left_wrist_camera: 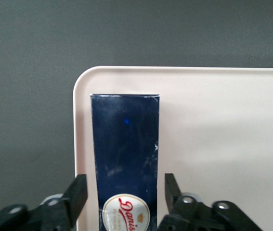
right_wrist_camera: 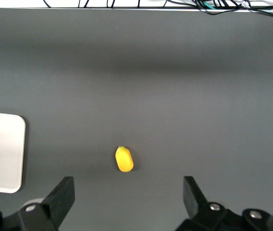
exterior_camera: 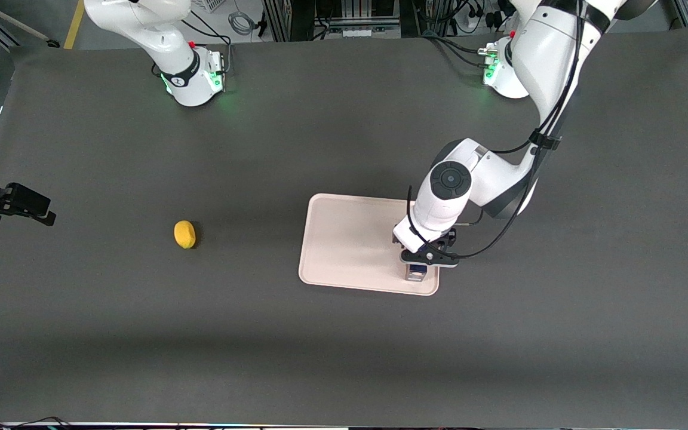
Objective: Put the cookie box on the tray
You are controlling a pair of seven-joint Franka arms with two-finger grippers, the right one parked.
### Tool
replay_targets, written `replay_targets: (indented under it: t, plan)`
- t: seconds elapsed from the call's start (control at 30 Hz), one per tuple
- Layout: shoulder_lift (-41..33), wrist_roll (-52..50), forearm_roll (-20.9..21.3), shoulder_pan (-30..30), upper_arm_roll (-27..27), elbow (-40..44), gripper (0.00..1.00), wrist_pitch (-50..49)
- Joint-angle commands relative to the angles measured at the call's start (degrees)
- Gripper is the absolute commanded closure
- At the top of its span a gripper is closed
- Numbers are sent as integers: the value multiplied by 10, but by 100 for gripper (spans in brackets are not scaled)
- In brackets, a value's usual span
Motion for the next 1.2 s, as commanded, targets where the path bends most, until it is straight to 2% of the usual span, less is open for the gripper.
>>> replay_targets:
  t: [0.0,0.47,0.7,0.97,1.17]
  plan:
    - [-7,-17,10,-3,3,-2,0,2]
    - [-32,-9,-2,4,3,31,0,-46]
    - [-53,2,-54,11,2,76,0,-108]
    - [-110,114,-127,62,5,94,0,-173]
    - [-154,142,-134,111,8,95,0,-224]
